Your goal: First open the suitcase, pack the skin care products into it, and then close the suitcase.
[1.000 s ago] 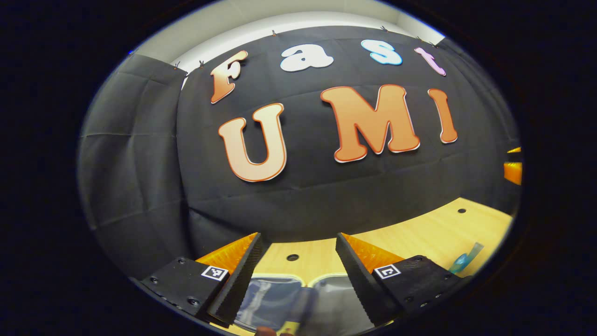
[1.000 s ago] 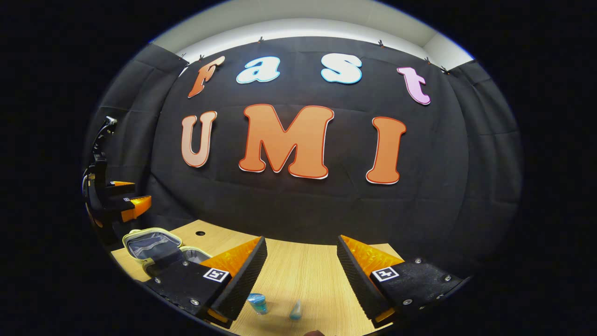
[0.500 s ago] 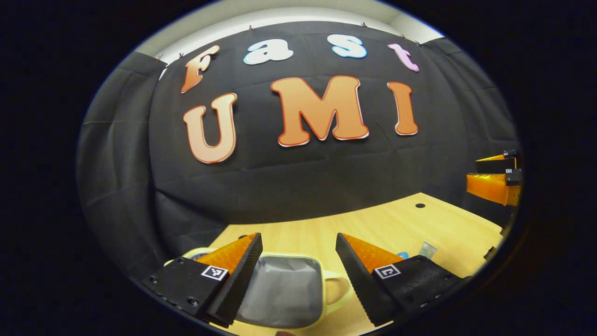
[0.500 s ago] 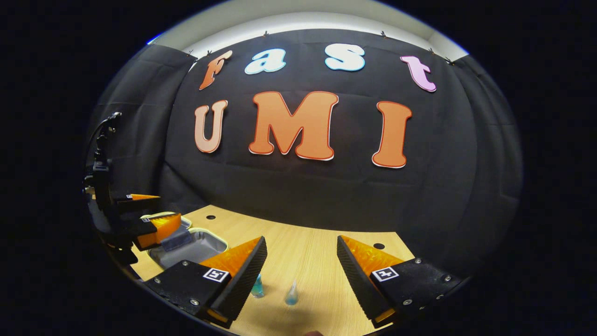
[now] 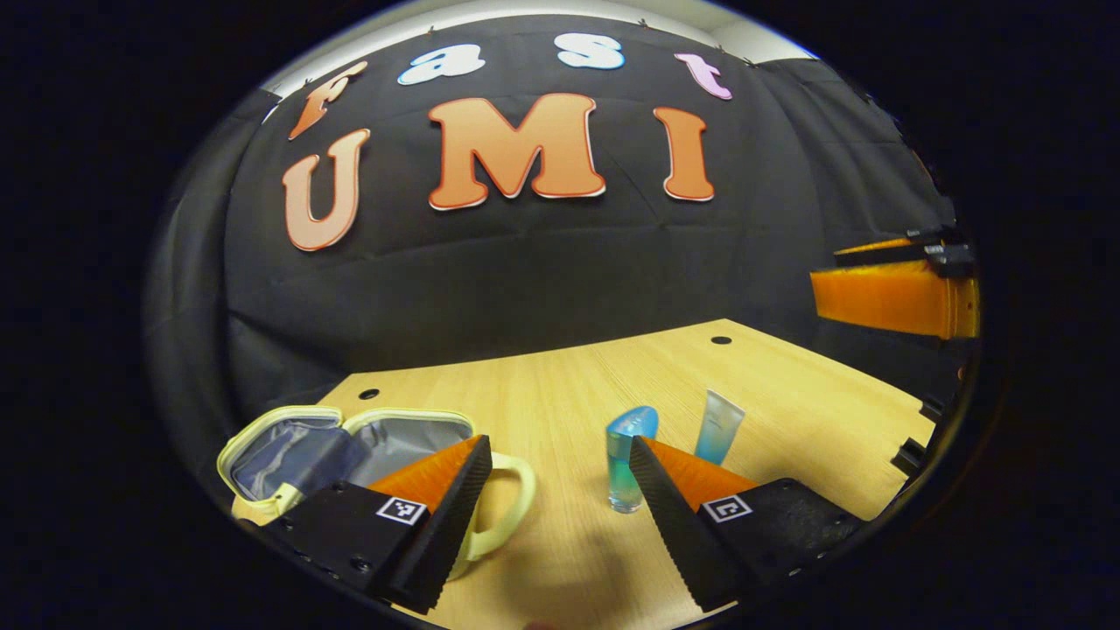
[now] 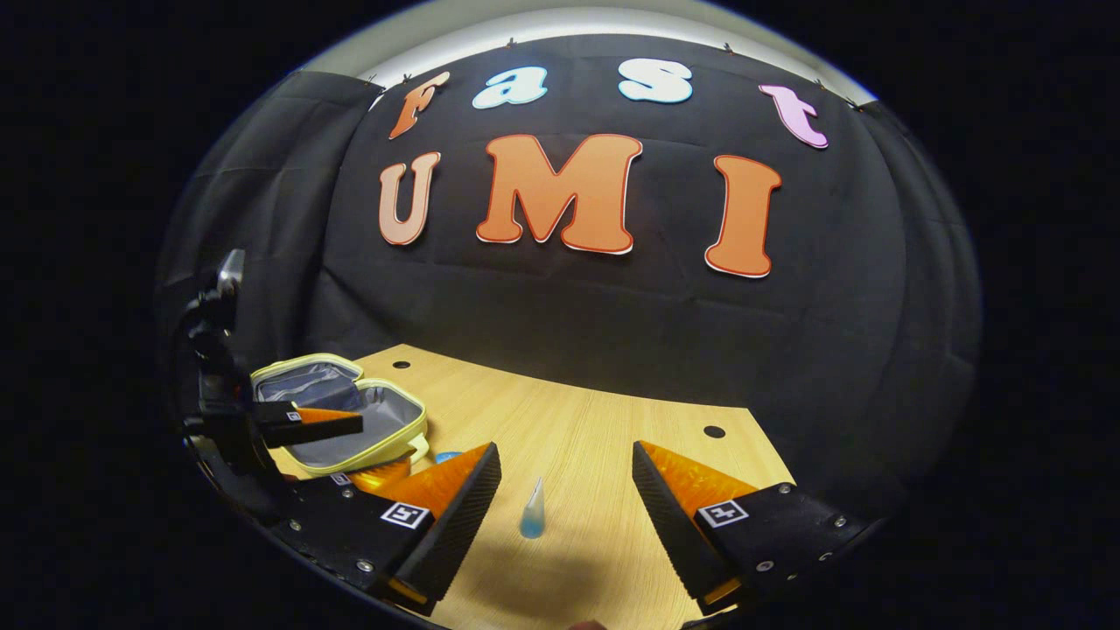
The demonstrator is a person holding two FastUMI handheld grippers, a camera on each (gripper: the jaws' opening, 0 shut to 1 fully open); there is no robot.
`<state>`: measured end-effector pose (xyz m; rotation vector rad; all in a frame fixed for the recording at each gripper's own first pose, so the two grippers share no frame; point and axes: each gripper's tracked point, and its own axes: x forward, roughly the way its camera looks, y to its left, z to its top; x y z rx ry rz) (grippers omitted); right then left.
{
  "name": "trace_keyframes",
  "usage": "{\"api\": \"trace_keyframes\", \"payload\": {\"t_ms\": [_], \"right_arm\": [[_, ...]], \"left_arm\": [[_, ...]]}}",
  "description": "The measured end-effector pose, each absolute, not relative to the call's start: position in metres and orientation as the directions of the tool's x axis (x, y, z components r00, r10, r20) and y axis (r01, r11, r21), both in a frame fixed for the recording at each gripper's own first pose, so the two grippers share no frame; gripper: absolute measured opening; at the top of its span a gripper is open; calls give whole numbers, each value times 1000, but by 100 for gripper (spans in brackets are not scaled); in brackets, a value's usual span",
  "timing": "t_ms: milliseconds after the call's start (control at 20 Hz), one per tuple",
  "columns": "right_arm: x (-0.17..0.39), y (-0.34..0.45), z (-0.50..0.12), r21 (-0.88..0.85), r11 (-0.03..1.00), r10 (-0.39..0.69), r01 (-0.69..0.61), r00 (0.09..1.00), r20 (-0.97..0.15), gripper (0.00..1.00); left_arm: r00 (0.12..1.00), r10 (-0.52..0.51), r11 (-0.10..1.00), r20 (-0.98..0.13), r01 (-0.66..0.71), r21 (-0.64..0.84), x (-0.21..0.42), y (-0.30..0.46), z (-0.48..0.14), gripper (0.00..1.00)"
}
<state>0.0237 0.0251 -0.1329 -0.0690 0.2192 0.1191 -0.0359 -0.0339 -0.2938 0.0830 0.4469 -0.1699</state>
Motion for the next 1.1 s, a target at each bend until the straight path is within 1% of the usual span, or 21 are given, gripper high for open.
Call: {"api": "trace_keyframes", "payload": {"t_ms": [250,400,550,650,700,750,800,850,900,950,1000,1100], "right_arm": [[23,17,-160,-60,991,106,-124,964,-244,96],[27,13,-177,-61,990,106,-126,960,-259,96],[30,13,-193,-35,991,113,-128,955,-273,96],[33,13,-205,-22,991,118,-129,951,-286,96],[34,13,-215,-14,991,122,-133,944,-305,96],[35,16,-223,-4,990,130,-138,939,-320,96],[38,19,-229,-2,989,137,-145,934,-331,96],[41,22,-237,-2,988,145,-155,930,-338,96],[45,24,-245,-6,987,150,-162,926,-346,96],[48,27,-255,-5,984,162,-176,919,-361,96],[53,32,-267,-5,982,173,-189,910,-376,96],[62,40,-286,-10,975,198,-221,893,-403,96]], "left_arm": [[851,-184,977,-491,214,5,-19,-62,-349,99],[821,-211,974,-531,222,-44,-8,-77,-378,98],[805,-227,971,-548,229,-66,6,-89,-398,97],[800,-228,971,-555,232,-65,10,-91,-405,87],[796,-229,970,-560,235,-63,11,-89,-407,75],[798,-236,969,-555,238,-69,14,-90,-407,70],[805,-245,967,-541,246,-73,17,-93,-405,62],[812,-237,968,-533,241,-65,16,-89,-399,60],[813,-246,967,-528,245,-73,14,-87,-396,48],[814,-248,967,-525,236,-92,16,-88,-398,50],[818,-247,968,-520,227,-104,16,-86,-397,47],[836,-234,972,-497,212,-100,18,-79,-387,47]]}}
